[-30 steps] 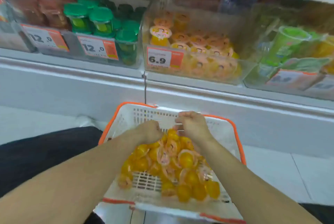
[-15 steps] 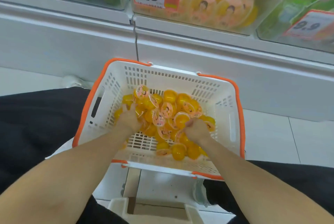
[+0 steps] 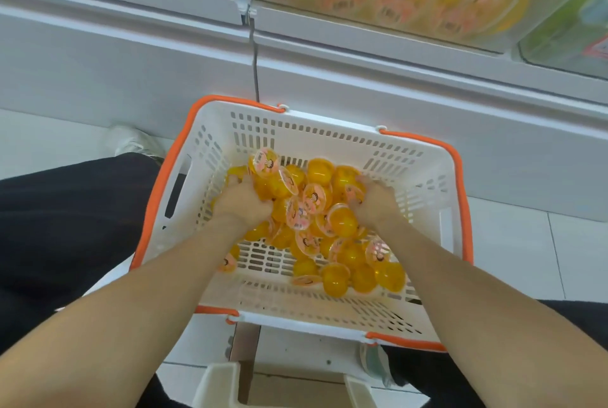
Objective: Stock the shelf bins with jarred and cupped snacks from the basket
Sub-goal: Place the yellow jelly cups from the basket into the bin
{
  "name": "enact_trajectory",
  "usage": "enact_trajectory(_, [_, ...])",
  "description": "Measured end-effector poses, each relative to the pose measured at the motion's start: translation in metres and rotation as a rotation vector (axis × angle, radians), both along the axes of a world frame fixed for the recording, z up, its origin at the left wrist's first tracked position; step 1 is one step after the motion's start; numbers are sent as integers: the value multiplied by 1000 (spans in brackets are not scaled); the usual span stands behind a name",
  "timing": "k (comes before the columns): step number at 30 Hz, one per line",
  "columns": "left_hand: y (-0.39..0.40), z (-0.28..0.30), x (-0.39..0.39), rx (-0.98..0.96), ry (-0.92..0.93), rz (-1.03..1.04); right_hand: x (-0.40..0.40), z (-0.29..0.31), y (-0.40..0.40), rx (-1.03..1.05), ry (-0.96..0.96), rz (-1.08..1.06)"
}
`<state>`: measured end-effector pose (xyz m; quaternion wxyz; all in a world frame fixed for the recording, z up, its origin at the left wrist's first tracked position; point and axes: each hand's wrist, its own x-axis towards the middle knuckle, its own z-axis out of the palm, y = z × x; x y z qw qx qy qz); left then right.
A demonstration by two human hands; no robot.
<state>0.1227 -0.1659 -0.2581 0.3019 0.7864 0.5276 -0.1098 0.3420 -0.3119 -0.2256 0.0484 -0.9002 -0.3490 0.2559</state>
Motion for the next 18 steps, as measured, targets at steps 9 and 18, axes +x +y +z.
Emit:
enact_trajectory(9, [5, 21, 39, 117, -173, 59, -7, 19, 21, 110, 162, 10])
enact_trajectory(18, [-12, 12, 64, 1, -385, 376, -12, 79, -8, 424, 1040, -426])
